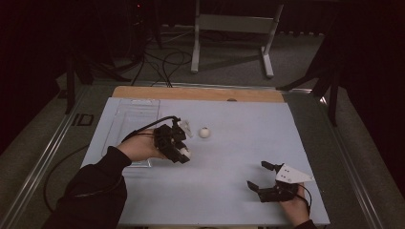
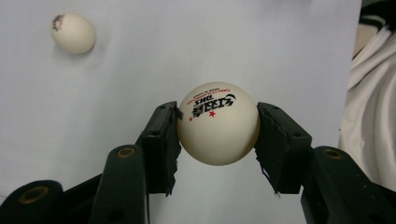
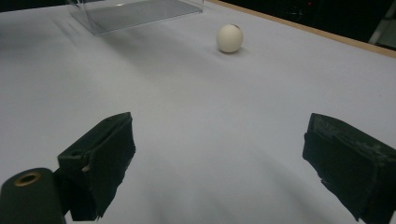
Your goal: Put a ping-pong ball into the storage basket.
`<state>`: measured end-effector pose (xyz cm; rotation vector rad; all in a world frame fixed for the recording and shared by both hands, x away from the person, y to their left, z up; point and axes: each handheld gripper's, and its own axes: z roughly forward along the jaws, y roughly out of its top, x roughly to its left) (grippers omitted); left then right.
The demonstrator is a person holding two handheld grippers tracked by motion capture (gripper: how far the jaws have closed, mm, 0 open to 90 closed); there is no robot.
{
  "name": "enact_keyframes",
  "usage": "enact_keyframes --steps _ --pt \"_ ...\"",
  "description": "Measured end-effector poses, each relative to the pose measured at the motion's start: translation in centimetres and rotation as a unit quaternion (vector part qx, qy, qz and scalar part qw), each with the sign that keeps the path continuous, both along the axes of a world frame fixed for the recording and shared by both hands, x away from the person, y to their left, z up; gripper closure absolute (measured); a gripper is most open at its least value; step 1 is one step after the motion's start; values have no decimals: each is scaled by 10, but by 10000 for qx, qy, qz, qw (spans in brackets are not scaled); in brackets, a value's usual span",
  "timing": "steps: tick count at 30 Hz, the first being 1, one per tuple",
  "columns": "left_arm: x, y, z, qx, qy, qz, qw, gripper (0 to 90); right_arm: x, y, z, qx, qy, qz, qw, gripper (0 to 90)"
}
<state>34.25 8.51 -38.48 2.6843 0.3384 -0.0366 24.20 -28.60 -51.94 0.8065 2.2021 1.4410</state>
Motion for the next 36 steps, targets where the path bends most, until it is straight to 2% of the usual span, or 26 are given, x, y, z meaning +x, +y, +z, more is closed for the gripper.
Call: enact_keyframes --steps 7,14,17,25,27,28,30,36 --pt "4 13 10 -82 -92 153 9998 522 0 0 0 -4 15 1 10000 91" --pt "11 28 20 -119 -163 436 9988 522 0 1 0 -10 23 4 10000 91" --pt "13 33 23 -164 -183 582 9980 522 0 1 0 -10 16 9 10000 91" --pt "17 42 31 -242 -308 774 9962 522 0 1 0 -6 9 11 10000 91" --pt "18 45 34 -316 -296 826 9956 522 0 1 0 -7 10 12 10000 91" --pt "19 45 35 -290 -363 865 9952 522 0 1 0 -9 14 12 10000 91" --pt "20 48 38 -334 -352 928 9945 522 0 1 0 -3 21 10 10000 91" --pt "22 54 42 -293 -464 1123 9922 522 0 1 0 -8 4 1 10000 91"
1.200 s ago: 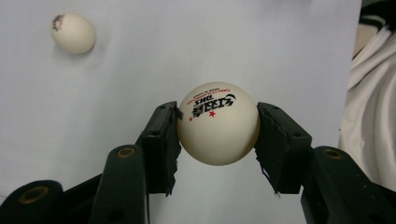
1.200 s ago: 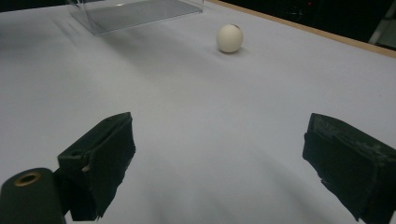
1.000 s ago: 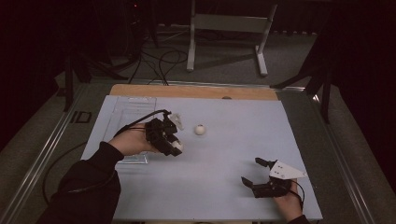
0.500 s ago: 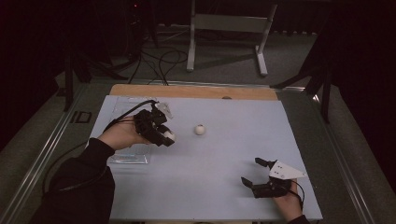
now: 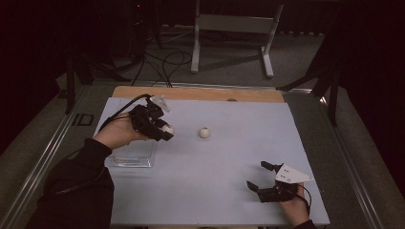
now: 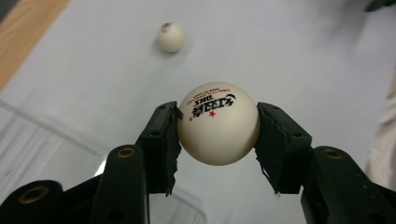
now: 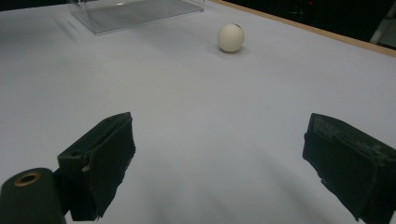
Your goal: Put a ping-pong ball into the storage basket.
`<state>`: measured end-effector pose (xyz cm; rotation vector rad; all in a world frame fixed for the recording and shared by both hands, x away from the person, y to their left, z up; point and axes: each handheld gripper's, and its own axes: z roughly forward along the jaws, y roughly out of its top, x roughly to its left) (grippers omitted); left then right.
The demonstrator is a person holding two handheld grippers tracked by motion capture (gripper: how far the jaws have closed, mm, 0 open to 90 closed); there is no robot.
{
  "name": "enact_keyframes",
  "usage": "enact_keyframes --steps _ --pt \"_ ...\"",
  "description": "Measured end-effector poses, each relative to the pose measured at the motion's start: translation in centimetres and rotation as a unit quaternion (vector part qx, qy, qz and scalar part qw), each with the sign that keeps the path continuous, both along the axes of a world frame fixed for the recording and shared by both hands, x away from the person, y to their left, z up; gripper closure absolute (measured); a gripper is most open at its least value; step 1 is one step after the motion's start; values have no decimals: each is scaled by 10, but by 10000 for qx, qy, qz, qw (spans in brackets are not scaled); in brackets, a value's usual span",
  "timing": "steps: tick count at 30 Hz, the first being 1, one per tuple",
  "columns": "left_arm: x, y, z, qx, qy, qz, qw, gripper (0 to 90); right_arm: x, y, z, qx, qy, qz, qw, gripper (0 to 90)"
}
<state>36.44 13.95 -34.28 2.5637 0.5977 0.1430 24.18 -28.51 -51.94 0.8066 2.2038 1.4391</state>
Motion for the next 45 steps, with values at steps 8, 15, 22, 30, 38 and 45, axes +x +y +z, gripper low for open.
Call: enact_keyframes --steps 8,15,22,30,38,45 --pt "1 8 7 -116 -198 296 9993 522 0 0 0 5 -3 -7 10000 91" --pt "2 12 10 -162 -349 599 9975 522 0 0 0 14 0 -8 10000 91" --pt "8 19 12 -127 -404 1156 9924 522 0 0 0 14 34 -2 10000 91" --pt "11 27 13 -80 -500 1607 9857 522 0 0 0 24 18 -1 10000 91" --pt "14 32 14 -108 -554 1872 9807 522 0 0 0 22 13 -7 10000 91" --pt "18 40 12 -136 -591 2060 9767 522 0 0 0 38 31 -10 10000 91"
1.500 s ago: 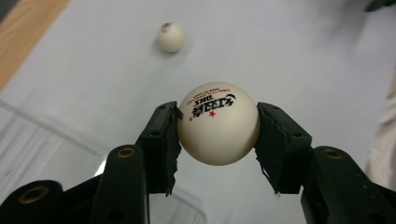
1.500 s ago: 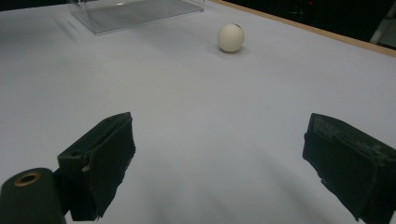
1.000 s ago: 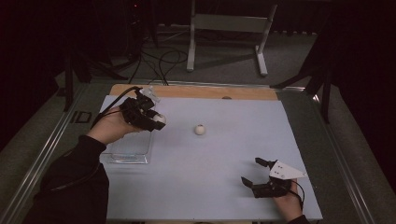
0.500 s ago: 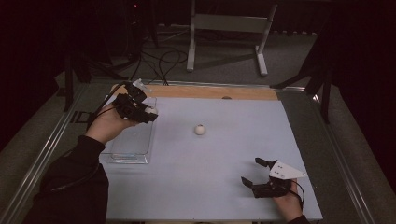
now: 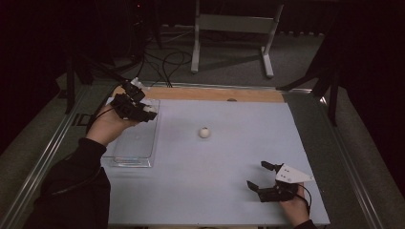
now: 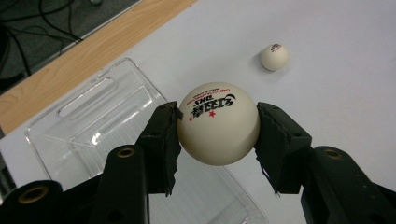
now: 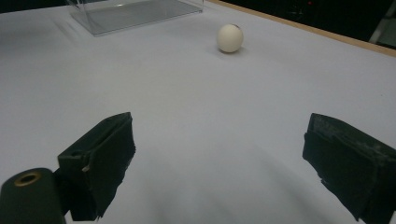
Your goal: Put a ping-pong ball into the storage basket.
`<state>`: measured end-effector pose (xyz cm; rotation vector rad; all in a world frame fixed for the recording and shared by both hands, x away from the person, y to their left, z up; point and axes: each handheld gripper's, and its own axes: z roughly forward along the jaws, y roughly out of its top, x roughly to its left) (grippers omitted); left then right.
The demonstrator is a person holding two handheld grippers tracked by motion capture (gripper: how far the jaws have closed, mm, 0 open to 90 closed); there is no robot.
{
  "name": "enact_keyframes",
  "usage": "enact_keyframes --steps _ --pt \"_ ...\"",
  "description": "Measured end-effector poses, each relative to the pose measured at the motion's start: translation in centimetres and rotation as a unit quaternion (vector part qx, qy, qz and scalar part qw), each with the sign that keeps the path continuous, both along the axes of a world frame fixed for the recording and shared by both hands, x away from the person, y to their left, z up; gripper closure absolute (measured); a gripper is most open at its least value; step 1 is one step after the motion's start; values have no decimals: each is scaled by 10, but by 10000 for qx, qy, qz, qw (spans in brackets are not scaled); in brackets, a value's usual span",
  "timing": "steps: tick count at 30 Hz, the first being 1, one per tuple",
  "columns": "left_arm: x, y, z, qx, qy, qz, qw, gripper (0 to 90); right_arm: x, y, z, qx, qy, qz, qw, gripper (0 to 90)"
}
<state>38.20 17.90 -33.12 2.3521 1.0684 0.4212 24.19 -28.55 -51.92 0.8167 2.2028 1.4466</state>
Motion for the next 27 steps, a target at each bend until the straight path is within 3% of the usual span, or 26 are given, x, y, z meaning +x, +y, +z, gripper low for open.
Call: enact_keyframes --steps 17,27 --pt "5 14 -27 -207 88 174 9996 522 0 0 0 -10 -2 17 10000 91" --pt "7 18 -48 -178 260 214 9993 522 0 0 0 -15 2 17 10000 91"
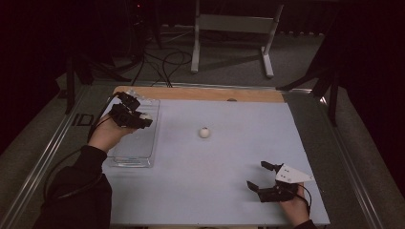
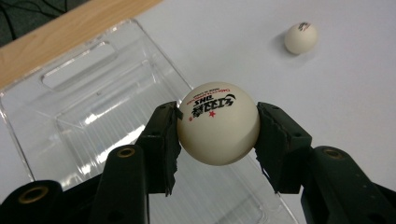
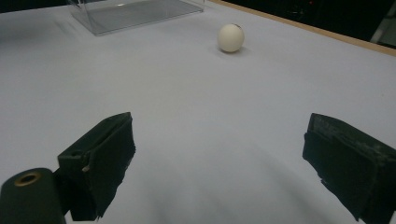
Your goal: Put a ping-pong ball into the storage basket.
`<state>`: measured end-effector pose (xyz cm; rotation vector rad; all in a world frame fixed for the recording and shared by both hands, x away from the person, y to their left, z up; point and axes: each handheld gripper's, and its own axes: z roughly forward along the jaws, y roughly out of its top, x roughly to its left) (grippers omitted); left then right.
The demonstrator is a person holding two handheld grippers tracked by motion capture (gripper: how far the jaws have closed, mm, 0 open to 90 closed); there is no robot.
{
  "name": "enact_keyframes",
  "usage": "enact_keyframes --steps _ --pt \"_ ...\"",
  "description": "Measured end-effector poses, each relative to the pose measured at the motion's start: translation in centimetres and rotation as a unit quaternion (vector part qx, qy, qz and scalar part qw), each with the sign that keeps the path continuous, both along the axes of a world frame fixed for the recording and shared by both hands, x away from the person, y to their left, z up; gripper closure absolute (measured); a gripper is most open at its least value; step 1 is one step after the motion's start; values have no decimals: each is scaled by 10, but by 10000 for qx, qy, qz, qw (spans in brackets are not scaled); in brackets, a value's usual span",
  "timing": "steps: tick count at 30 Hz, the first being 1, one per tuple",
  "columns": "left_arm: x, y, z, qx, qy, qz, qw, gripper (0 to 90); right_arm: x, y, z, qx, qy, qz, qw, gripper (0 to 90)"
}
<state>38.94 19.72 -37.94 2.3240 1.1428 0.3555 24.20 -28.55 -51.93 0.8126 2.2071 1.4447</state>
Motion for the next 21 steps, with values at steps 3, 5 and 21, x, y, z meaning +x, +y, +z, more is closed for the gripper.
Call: enact_keyframes --steps 3,5,21 --pt "1 1 -4 -6 53 10 10000 522 0 0 0 -9 11 1 10000 91" --pt "1 2 -7 -18 94 -4 10000 521 0 0 0 -5 10 6 10000 91" --pt "4 6 -33 -11 354 36 9994 522 0 -1 1 11 -6 -11 10000 91"
